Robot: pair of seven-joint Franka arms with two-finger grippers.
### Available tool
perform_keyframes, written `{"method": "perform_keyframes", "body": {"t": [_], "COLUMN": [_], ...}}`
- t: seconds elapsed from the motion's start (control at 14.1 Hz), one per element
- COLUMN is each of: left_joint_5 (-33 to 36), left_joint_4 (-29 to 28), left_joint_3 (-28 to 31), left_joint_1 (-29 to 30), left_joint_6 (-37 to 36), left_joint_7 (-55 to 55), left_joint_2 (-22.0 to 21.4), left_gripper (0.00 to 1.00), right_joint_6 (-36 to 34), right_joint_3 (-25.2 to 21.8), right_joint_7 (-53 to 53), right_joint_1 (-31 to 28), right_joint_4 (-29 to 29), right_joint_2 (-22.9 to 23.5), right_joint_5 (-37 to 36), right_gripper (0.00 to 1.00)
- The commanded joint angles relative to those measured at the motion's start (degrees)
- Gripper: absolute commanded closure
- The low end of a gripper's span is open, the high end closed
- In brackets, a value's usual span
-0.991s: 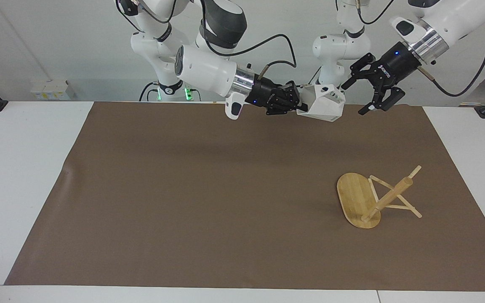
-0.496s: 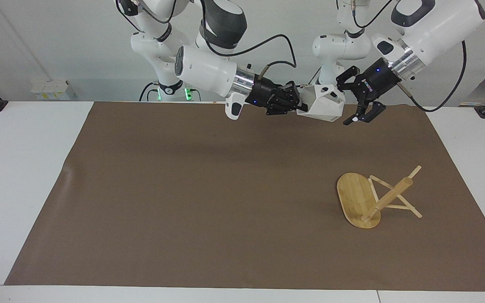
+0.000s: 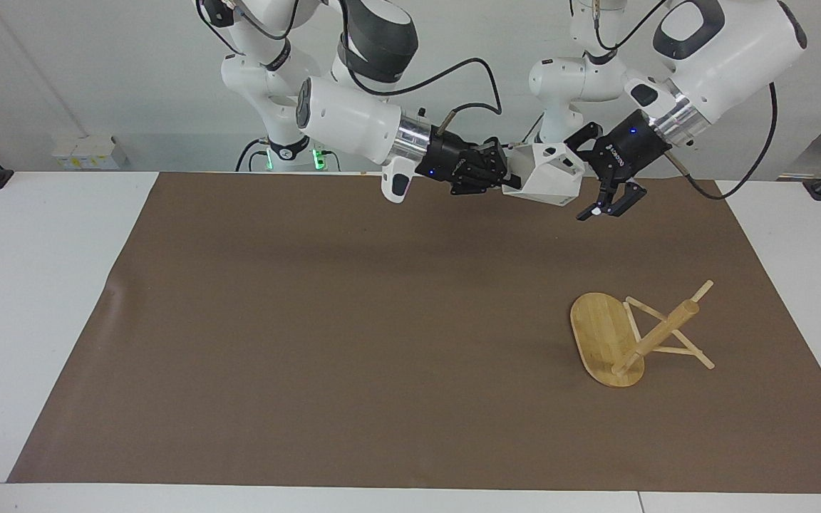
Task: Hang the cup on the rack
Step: 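Close the left gripper on the white mug beside the right gripper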
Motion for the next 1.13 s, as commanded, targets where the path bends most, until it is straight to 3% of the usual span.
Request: {"method": "perform_keyframes", "body": {"t": [0.0, 0.35, 0.42, 0.5, 1.06], "left_joint_5": [-1.9, -4.0, -4.1, -4.8, -4.9], "left_joint_4": [-1.3, -1.3, -1.2, -1.5, -1.5], "left_joint_3": [0.1, 0.1, 0.1, 0.1, 0.2], "left_joint_1": [-0.7, -1.1, -1.2, -1.1, -0.9], "left_joint_6": [1.4, 1.4, 1.1, 1.0, 1.3], "left_joint_7": [-0.6, -0.2, 0.1, -0.2, -0.4], "left_joint_2": [-1.1, -1.2, -1.2, -1.5, -1.4], "left_gripper": [0.0, 0.0, 0.78, 1.0, 1.0], "right_joint_6": [-0.6, -0.6, -0.6, -0.6, -0.7], "right_joint_3": [0.5, 0.6, 0.6, 0.6, 0.5], "right_joint_7": [0.2, 0.2, 0.2, 0.2, 0.1], "right_joint_1": [-0.5, -0.5, -0.5, -0.5, -0.6], "right_joint_4": [-0.2, -0.2, -0.2, -0.2, -0.5], "right_joint_2": [0.0, 0.0, 0.0, 0.0, -0.1], "right_joint_5": [0.6, 0.6, 0.6, 0.6, 0.6], "right_gripper": [1.0, 1.0, 1.0, 1.0, 1.0]}}
